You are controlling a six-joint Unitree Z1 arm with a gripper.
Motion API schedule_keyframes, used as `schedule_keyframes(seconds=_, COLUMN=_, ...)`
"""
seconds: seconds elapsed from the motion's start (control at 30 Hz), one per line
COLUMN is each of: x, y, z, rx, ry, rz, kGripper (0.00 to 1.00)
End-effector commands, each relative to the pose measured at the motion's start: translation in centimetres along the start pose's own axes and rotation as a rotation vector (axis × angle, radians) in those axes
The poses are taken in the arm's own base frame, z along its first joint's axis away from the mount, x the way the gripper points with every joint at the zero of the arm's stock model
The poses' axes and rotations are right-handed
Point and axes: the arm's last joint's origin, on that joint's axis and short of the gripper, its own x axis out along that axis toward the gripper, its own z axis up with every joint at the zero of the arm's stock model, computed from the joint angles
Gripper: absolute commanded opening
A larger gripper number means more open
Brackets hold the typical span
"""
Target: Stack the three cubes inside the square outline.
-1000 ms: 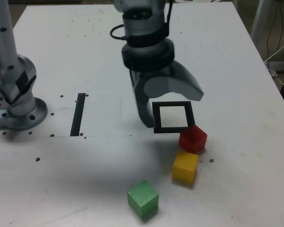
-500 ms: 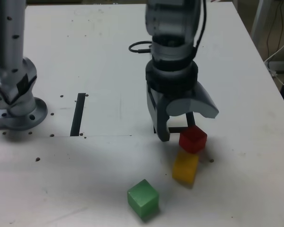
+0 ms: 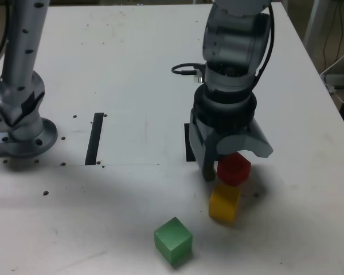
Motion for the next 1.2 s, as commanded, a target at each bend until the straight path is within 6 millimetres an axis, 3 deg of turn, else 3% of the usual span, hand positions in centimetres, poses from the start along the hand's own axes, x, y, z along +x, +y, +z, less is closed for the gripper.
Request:
schedule_keyframes(seconds=0.0, x=0.2, y=0.0, z=0.3, rx=-0.003, ry=0.007, rz=0.006, kGripper=0.91)
schedule_keyframes(seconds=0.6, x=0.9, y=0.2, z=1.2, rx=0.002, ry=0.042, rz=-0.005, kGripper=0.71)
schedule_keyframes(seconds=0.87, x=1.5, y=0.1, z=1.9, rx=0.012, ry=0.037, rz=-0.008, kGripper=0.71)
schedule_keyframes(seconds=1.17, x=1.8, y=0.1, z=2.0, rx=0.016, ry=0.041, rz=-0.013, kGripper=0.61)
